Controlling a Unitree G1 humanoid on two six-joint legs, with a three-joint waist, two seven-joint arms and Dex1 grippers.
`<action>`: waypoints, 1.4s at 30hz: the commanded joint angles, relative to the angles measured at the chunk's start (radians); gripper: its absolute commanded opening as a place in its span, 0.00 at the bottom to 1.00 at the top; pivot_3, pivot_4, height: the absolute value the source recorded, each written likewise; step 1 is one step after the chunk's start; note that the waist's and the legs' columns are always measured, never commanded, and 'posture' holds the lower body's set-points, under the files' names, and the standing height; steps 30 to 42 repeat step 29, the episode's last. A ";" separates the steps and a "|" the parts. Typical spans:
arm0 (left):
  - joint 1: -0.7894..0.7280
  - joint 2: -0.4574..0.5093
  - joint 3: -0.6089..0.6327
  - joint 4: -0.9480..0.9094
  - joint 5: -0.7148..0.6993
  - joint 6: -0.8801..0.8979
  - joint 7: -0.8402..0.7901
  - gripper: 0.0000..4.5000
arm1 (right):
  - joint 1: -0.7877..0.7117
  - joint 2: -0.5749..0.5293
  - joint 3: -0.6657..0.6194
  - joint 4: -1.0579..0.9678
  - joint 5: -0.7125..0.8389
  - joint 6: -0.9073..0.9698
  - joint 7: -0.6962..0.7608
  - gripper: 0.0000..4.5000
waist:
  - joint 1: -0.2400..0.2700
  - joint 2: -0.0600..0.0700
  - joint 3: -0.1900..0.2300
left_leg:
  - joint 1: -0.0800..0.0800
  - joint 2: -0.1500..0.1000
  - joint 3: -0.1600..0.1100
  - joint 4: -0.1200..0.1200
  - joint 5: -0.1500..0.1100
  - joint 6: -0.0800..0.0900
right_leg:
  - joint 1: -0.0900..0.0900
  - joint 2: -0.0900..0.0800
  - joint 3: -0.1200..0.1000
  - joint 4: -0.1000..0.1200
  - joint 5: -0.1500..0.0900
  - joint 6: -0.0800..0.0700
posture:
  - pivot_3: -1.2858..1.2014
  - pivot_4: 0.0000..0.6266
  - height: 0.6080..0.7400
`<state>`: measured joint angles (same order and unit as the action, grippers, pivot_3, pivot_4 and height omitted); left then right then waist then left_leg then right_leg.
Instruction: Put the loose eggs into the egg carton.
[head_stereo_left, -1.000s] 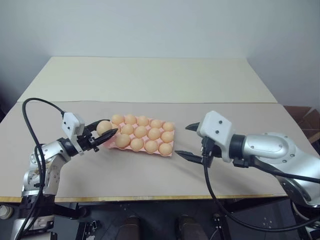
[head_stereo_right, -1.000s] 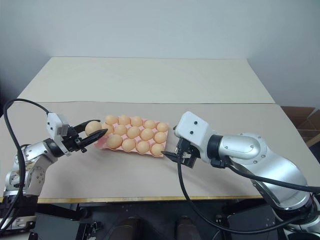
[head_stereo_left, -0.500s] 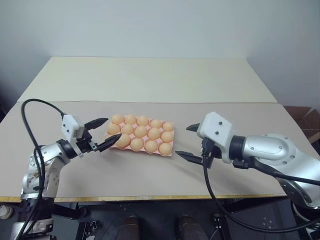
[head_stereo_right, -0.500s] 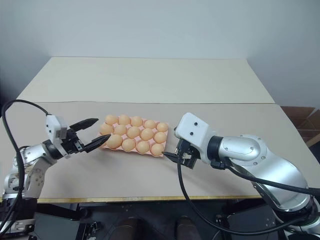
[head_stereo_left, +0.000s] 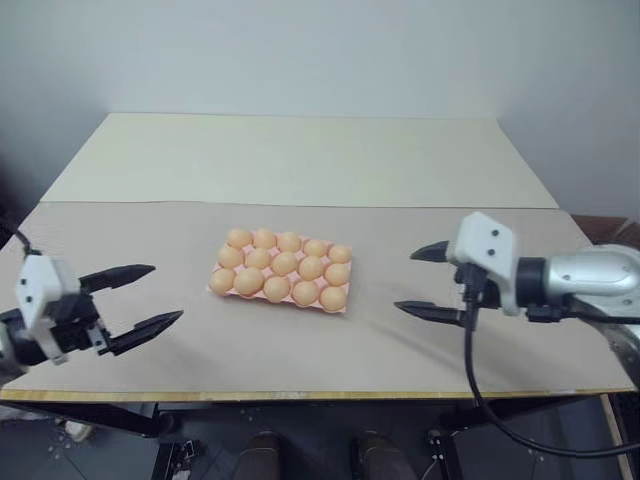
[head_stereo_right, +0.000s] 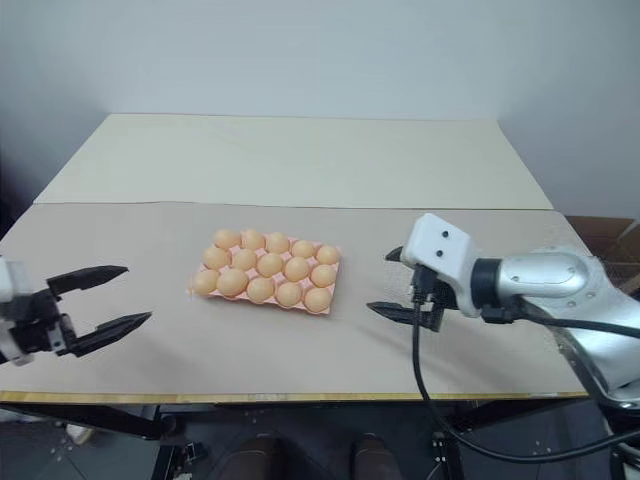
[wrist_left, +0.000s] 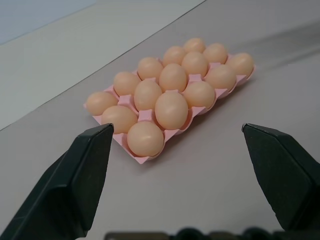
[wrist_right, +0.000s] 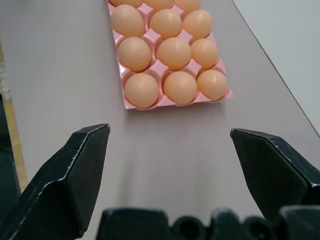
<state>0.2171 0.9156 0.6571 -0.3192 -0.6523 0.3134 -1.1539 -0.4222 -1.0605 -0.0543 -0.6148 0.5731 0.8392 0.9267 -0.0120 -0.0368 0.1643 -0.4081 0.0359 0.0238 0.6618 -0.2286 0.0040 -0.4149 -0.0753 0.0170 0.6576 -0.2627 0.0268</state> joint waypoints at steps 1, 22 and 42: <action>0.072 0.033 0.143 -0.079 -0.025 0.040 -0.039 0.99 | 0.025 -0.058 -0.057 0.060 -0.007 -0.120 0.135 1.00 | -0.001 0.000 0.000 | 0.000 0.000 0.001 0.000 0.000 0.000 | 0.000 0.000 0.000 0.000 0.000 0.000 | 0.52 0.24 1.00; 0.312 -0.031 0.443 -0.324 -0.086 0.193 -0.019 0.99 | 0.029 -0.136 -0.044 0.315 -0.100 -0.372 0.412 1.00 | 0.000 0.001 0.001 | 0.007 0.001 0.002 -0.001 0.000 0.000 | 0.007 0.000 0.000 -0.003 -0.001 0.000 | 0.52 0.24 1.00; 0.319 -0.020 0.450 -0.323 -0.100 0.215 -0.018 0.99 | 0.028 -0.133 -0.049 0.319 -0.108 -0.369 0.419 1.00 | 0.000 0.001 0.001 | 0.007 0.001 0.002 -0.001 0.000 0.000 | 0.007 0.000 0.000 -0.003 -0.001 0.000 | 0.52 0.24 1.00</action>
